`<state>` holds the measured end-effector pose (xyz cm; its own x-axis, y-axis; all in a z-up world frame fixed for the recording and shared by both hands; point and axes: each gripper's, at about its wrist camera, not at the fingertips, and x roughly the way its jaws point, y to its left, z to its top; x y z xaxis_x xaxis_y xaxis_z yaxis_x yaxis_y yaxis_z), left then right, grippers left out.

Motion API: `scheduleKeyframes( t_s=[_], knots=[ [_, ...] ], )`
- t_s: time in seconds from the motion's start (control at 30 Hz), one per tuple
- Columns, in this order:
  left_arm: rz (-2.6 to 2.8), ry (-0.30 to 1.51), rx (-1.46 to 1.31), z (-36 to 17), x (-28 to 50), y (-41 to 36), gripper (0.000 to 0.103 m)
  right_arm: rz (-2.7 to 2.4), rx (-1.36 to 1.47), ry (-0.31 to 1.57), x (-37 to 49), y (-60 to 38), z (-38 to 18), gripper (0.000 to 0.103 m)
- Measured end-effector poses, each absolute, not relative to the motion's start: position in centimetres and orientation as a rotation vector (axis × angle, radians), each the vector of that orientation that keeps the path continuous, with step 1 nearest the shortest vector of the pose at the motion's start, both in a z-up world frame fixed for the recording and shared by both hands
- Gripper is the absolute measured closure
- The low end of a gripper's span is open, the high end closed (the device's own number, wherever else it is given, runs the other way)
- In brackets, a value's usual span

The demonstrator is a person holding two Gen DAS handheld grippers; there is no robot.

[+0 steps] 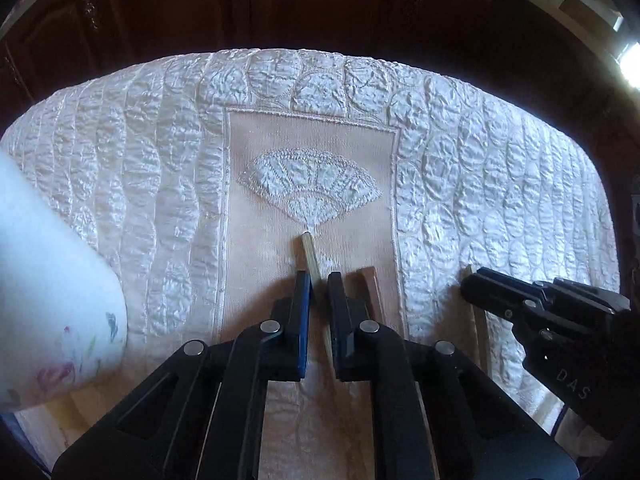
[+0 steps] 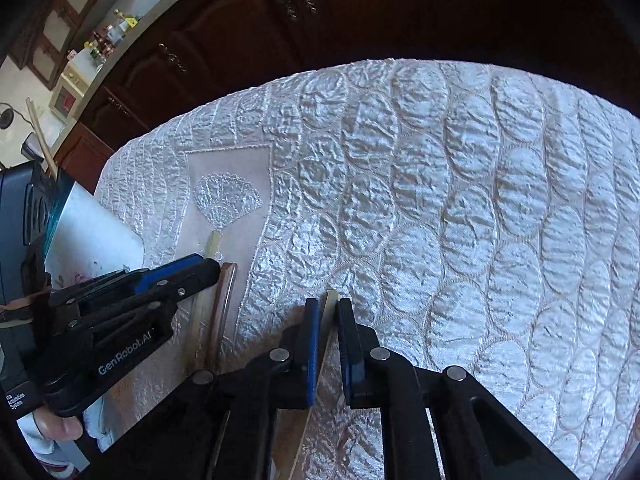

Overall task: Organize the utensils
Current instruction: 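Grasp a wooden chopstick with the left tool while the right tool grasps another chopstick, then lift the chopstick with the left tool while the right tool lifts its chopstick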

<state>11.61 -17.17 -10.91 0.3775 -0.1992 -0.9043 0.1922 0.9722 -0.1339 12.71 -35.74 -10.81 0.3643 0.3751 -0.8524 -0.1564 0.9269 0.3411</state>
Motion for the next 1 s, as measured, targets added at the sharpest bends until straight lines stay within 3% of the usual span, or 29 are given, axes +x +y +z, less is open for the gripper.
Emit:
scheduleKeyframes(
  t_s=[0.5, 1.0],
  knots=[
    [-0.328, 1.009, -0.077, -2.6, 5.8, -11.9, 0.099, 0.39, 0.294, 1.007, 8.6, -37.2, -3.5, 0.097],
    [-0.347, 0.922, -0.08, 1.2, 1.6, -10.9, 0.099, 0.381, 0.2, 0.927, 4.5, -35.2, 0.9, 0.097]
  ],
)
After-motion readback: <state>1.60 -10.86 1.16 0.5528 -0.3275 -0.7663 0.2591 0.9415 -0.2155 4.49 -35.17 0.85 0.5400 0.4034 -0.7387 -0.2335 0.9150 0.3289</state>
